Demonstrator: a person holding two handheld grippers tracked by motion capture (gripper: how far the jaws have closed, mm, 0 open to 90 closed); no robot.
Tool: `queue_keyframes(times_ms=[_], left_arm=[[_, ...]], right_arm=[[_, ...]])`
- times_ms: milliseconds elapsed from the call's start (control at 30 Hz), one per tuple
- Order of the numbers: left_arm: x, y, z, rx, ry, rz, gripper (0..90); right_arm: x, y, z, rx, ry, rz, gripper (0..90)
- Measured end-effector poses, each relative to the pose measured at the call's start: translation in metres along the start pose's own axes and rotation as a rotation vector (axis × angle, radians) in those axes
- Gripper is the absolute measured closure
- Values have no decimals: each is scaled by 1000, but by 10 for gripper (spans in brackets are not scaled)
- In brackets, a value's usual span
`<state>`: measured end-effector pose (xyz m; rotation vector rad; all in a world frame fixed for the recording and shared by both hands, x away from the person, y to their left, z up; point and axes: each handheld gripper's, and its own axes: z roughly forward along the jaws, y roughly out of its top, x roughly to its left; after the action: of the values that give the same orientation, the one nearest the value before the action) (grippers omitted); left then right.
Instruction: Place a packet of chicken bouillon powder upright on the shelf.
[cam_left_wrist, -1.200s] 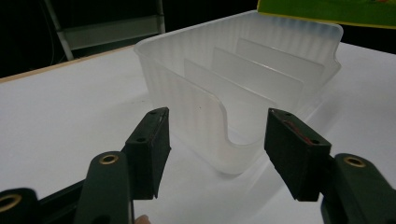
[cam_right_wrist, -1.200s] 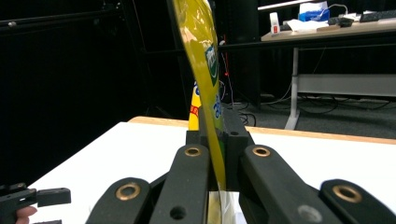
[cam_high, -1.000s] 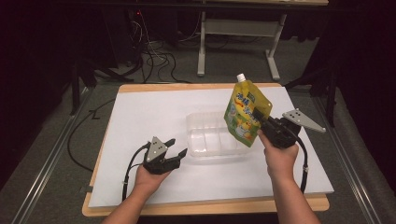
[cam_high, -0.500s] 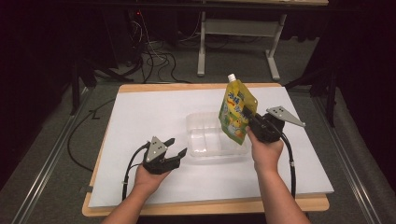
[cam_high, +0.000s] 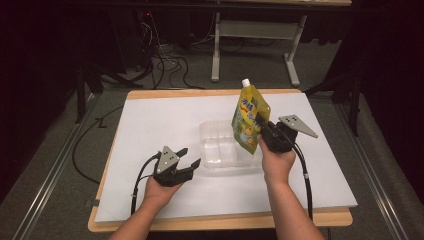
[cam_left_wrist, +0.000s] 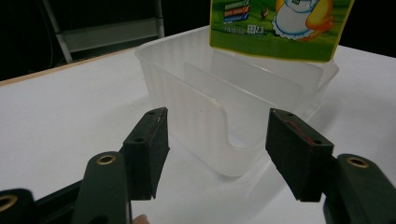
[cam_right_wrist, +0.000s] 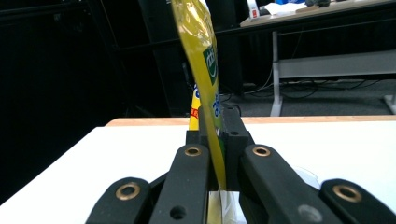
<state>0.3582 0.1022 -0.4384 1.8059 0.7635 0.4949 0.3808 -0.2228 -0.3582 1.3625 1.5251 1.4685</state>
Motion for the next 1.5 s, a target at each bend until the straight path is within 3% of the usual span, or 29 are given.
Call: queue_keyframes(times_ms=[533, 1033, 1500], left_arm=[[0, -1, 0, 4, 2, -11, 400], [-1, 0, -1, -4, 0, -8, 402], [-3, -1, 1, 7, -5, 0, 402]], right_arm=[[-2, -10, -3, -51, -22, 32, 900], [1, -18, 4, -23, -36, 13, 900], [-2, -30, 6, -32, -21, 13, 900]])
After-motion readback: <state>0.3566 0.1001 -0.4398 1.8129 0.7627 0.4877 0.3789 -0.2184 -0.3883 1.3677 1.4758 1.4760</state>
